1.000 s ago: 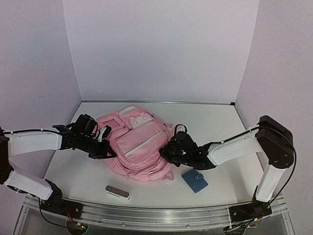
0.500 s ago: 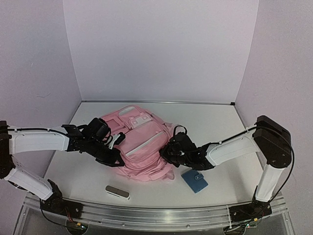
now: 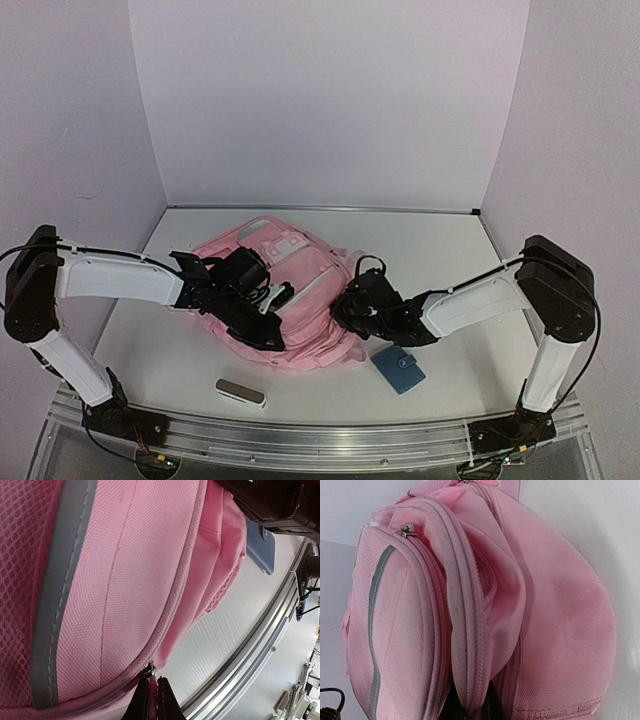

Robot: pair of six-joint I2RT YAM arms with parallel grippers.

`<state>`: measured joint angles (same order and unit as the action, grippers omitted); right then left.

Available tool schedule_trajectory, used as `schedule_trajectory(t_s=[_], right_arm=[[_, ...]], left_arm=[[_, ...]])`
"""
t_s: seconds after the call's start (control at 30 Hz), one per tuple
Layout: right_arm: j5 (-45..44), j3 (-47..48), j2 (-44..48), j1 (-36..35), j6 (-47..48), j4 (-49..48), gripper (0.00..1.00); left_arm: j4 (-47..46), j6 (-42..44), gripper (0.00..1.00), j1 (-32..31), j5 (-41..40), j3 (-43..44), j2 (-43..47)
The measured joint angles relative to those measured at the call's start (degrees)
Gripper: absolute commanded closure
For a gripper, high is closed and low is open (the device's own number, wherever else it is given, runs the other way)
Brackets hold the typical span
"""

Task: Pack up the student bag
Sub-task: Zip the student bag at the center of the board.

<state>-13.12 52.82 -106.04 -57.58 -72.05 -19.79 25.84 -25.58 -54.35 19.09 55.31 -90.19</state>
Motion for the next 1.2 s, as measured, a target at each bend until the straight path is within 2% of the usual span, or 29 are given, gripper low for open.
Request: schedule_trajectory(t_s=[0.13, 0.2, 0.4, 0.5, 0.67, 0.8, 0.93, 1.07, 1.2], right_arm=[[-0.64, -0.02, 0.0, 0.06, 0.01, 0.1, 0.99], [-0.85, -0.09, 0.04, 0.06, 0.07, 0.04, 0.91], [-1.86, -1.85, 2.46, 0.03, 1.64, -0.44, 0.66], [-2.56, -3.49, 5.51, -0.34, 2.73, 0.75, 0.56], [-6.65, -5.11, 13.08, -1.71, 5.87, 7.67, 0.39], [-10.74, -4.49, 19.04, -5.33, 10.8, 13.07, 0.4], [-10.07, -0.76, 20.41, -8.95, 15.95, 15.83, 0.45], [-5.42, 3.81, 17.57, -11.63, 19.23, 16.84, 0.49], [-0.43, 8.94, 9.67, -14.17, 21.75, 16.99, 0.54]], left_arm=[[1.02, 0.0, 0.98, -0.49, -0.31, 1.48, -0.96], [1.14, -0.18, 0.86, -0.53, -0.32, 1.64, -0.96], [-2.98, -2.36, 0.64, -1.52, 2.74, 1.66, -0.77], [-6.55, -3.64, 0.55, -2.46, 4.23, 1.65, 1.03], [-6.62, -5.8, 0.45, -2.57, 2.9, 1.53, 9.58], [-4.71, -8.52, 0.38, 1.34, -0.35, -0.15, 17.3], [-3.57, -11.96, 0.34, 11.05, -1.91, -5.89, 23.05], [-2.25, -14.86, 0.33, 18.16, -2.6, -11.52, 25.67], [-3.78, -16.52, 0.41, 22.37, -1.18, -15.28, 25.72]])
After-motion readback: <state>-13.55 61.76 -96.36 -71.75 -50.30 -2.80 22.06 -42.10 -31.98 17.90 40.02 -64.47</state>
